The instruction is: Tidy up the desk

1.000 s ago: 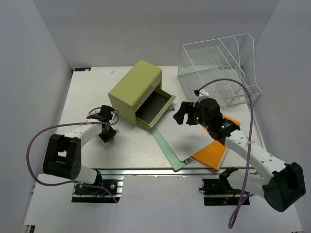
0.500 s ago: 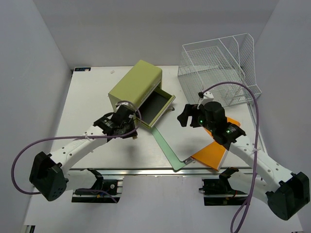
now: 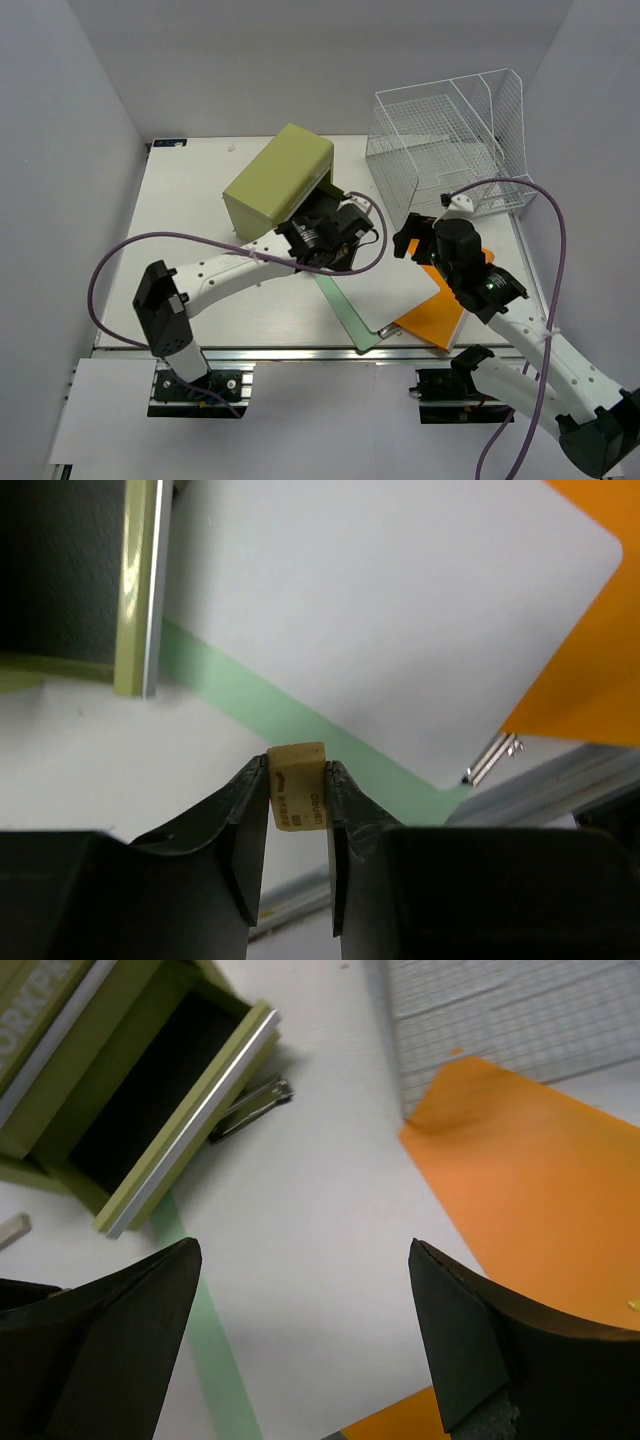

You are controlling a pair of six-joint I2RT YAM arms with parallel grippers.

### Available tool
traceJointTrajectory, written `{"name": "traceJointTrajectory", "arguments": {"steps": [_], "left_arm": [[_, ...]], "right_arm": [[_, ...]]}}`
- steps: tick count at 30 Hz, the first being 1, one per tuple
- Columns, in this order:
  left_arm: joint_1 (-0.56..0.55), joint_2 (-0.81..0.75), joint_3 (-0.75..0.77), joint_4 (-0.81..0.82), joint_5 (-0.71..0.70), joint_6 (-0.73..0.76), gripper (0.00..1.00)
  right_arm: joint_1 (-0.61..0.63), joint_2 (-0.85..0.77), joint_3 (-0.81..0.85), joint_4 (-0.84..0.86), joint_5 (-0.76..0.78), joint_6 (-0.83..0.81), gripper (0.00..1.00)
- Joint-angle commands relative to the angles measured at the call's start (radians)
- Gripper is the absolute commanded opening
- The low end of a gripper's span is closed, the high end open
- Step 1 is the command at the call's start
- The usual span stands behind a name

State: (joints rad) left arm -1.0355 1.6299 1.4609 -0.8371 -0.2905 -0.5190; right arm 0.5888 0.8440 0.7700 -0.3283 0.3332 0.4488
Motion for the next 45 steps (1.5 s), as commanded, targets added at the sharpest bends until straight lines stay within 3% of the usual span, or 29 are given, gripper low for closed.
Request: {"name": "traceJointTrajectory", "arguments": {"steps": [1, 6, 12, 14, 15, 17, 20, 21, 22, 25, 28, 30, 34, 37, 40, 42, 45], "left_arm": [[0.008, 0.039, 0.119, 0.038, -0.113, 0.095, 0.00], [0.061, 0.154, 0.268, 0.016, -0.269, 0.132, 0.00], [0.230, 0.269, 0.288, 0.056, -0.234, 0.198, 0.00], [0.238, 0.294, 0.277, 0.088, -0.268, 0.243, 0.00], [0.242, 0.303, 0.277, 0.110, -0.268, 0.260, 0.08], [0.249, 0.333, 0.288, 0.110, -0.234, 0.277, 0.11], [0.265, 0.350, 0.277, 0.122, -0.226, 0.287, 0.24], [0.275, 0.360, 0.276, 0.118, -0.229, 0.283, 0.30], [0.278, 0.364, 0.283, 0.110, -0.230, 0.280, 0.48], [0.278, 0.363, 0.311, 0.055, -0.230, 0.252, 0.66], [0.276, 0.296, 0.250, 0.072, -0.159, 0.257, 0.77], [0.276, 0.245, 0.207, 0.101, -0.124, 0.258, 0.77], [0.269, 0.105, 0.149, 0.053, 0.090, 0.226, 0.78], [0.267, -0.062, -0.028, 0.085, 0.354, 0.235, 0.98], [0.269, -0.206, -0.236, 0.053, 0.332, 0.137, 0.98], [0.270, -0.269, -0.342, -0.017, 0.233, 0.046, 0.98], [0.278, -0.306, -0.408, -0.128, 0.110, -0.091, 0.98]], "right_arm": [[-0.009, -0.049, -0.003, -0.073, 0.186, 0.062, 0.89], [-0.014, -0.077, -0.005, -0.121, 0.216, 0.076, 0.89], [-0.015, -0.091, -0.011, -0.146, 0.222, 0.085, 0.89], [-0.015, -0.095, -0.015, -0.147, 0.225, 0.085, 0.89], [-0.015, -0.097, -0.015, -0.147, 0.225, 0.085, 0.89], [-0.015, -0.097, -0.015, -0.149, 0.228, 0.084, 0.89], [-0.017, -0.097, -0.009, -0.159, 0.227, 0.085, 0.89], [-0.017, -0.100, -0.009, -0.161, 0.225, 0.085, 0.89], [-0.017, -0.105, -0.011, -0.163, 0.225, 0.085, 0.89], [-0.017, -0.118, -0.015, -0.158, 0.211, 0.084, 0.89], [-0.018, -0.126, -0.023, -0.146, 0.195, 0.077, 0.89], [-0.017, -0.125, -0.029, -0.137, 0.179, 0.070, 0.89], [-0.017, -0.125, -0.038, -0.121, 0.150, 0.057, 0.89], [-0.017, -0.120, -0.046, -0.107, 0.139, 0.051, 0.89], [-0.017, -0.114, -0.047, -0.103, 0.130, 0.041, 0.89], [-0.017, -0.112, -0.049, -0.100, 0.124, 0.034, 0.89], [-0.017, -0.109, -0.052, -0.088, 0.104, 0.024, 0.89]]}}
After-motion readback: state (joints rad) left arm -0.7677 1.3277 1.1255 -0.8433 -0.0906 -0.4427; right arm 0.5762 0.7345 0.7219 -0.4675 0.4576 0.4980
